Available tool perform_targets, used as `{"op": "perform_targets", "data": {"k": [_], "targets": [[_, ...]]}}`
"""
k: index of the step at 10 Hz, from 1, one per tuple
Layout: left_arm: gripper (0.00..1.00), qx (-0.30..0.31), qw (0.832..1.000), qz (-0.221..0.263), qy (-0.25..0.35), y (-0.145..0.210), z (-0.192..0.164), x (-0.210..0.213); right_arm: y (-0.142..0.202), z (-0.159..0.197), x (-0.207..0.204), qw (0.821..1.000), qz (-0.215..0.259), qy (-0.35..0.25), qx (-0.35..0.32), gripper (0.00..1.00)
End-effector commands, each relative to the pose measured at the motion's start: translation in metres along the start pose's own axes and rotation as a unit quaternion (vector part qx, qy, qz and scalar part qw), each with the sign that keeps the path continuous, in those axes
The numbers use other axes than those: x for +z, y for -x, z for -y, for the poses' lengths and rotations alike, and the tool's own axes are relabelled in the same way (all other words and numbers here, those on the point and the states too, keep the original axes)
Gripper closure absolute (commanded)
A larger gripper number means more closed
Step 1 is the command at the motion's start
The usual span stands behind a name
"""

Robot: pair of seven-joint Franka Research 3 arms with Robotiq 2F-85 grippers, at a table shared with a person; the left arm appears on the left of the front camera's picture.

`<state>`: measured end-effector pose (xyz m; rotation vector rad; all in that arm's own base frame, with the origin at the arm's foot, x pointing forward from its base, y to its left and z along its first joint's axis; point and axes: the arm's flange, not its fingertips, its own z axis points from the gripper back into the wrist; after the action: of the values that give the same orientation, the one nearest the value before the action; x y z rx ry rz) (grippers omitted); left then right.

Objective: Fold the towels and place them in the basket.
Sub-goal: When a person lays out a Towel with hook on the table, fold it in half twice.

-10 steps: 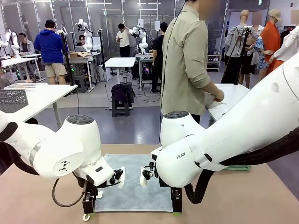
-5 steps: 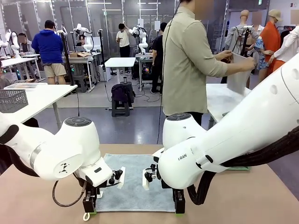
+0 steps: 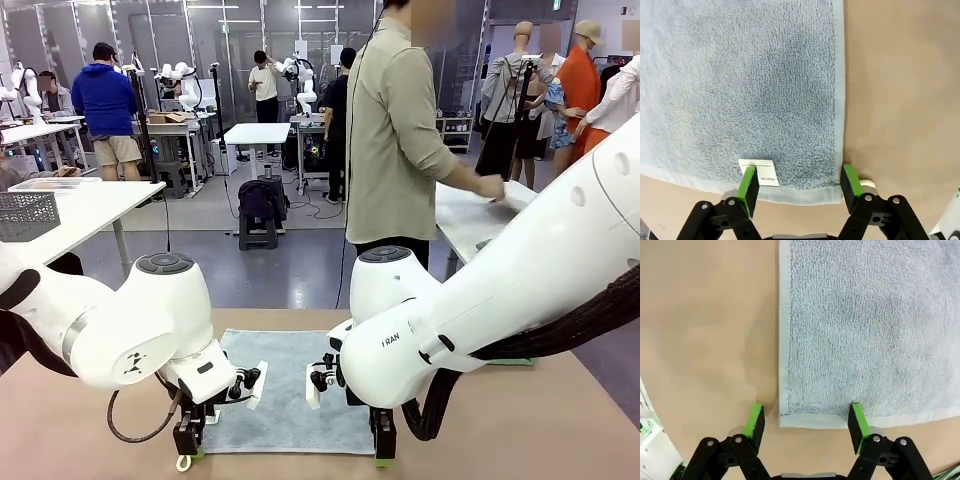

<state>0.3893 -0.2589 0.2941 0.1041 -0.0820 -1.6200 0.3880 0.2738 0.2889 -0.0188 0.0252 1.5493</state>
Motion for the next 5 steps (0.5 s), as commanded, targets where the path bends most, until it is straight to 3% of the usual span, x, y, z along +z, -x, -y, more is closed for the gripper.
{"op": "perform_targets", "data": {"k": [1, 2, 3, 4, 5], "targets": [[0.17, -0.019, 1.000, -0.004, 0.000, 0.0009, -0.0030, -0.0054, -0.0004, 0.0018, -0.0053, 1.000, 0.003, 0.004, 0.004, 0.16], [0.17, -0.021, 1.000, 0.000, 0.002, 0.0010, -0.0032, -0.0053, -0.0003, 0.0020, -0.0047, 1.000, 0.003, 0.003, 0.001, 0.35], [0.37, -0.023, 1.000, 0.002, 0.001, 0.0011, -0.0035, -0.0048, 0.0002, 0.0023, -0.0046, 1.000, 0.004, 0.001, -0.001, 0.36], [0.37, -0.023, 1.000, 0.003, 0.002, 0.0007, -0.0037, -0.0039, 0.0005, 0.0022, -0.0044, 1.000, 0.003, 0.000, -0.003, 0.54], [0.57, -0.024, 1.000, 0.004, 0.003, 0.0006, -0.0041, -0.0030, 0.0006, 0.0029, -0.0042, 1.000, 0.003, -0.001, -0.003, 0.55]]}}
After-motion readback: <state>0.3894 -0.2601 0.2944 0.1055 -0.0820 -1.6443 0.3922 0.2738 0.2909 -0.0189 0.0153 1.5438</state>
